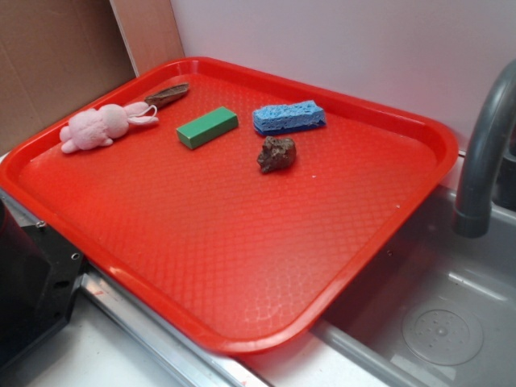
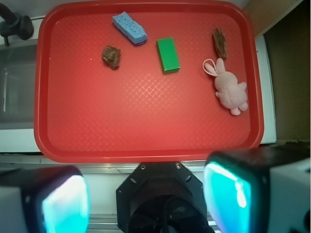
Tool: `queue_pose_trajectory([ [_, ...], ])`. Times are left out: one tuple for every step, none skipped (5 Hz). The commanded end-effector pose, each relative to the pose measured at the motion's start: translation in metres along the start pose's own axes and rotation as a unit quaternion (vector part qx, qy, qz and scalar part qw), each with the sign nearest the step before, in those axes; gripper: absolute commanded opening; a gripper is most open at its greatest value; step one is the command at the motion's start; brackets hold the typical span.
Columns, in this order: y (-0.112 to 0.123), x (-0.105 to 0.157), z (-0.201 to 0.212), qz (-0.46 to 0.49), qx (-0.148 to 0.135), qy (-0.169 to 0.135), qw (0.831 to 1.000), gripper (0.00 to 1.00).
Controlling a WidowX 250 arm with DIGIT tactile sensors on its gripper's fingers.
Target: Grab the rock.
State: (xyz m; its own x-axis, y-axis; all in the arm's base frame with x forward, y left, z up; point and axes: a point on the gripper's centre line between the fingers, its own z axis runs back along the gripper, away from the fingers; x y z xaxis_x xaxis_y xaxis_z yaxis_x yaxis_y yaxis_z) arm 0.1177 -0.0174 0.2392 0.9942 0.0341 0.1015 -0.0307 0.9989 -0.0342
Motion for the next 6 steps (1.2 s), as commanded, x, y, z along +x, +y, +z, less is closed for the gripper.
queue_pose_trajectory([
  [0.000, 0.000, 0.000, 0.000, 0.000, 0.000, 1.000, 1.00],
  [-0.001, 0.045, -0.055, -0.063, 0.025, -0.038, 0.997, 1.00],
  [-0.018, 0.091, -0.083, -0.116, 0.034, -0.075, 0.990, 1.00],
  [-0.043, 0.107, -0.114, -0.183, 0.032, -0.074, 0.980, 1.00],
  [-0.048, 0.118, -0.161, -0.205, 0.007, -0.030, 0.978, 1.00],
  [-0.045, 0.122, -0.188, -0.203, -0.007, -0.011, 0.979, 1.00],
])
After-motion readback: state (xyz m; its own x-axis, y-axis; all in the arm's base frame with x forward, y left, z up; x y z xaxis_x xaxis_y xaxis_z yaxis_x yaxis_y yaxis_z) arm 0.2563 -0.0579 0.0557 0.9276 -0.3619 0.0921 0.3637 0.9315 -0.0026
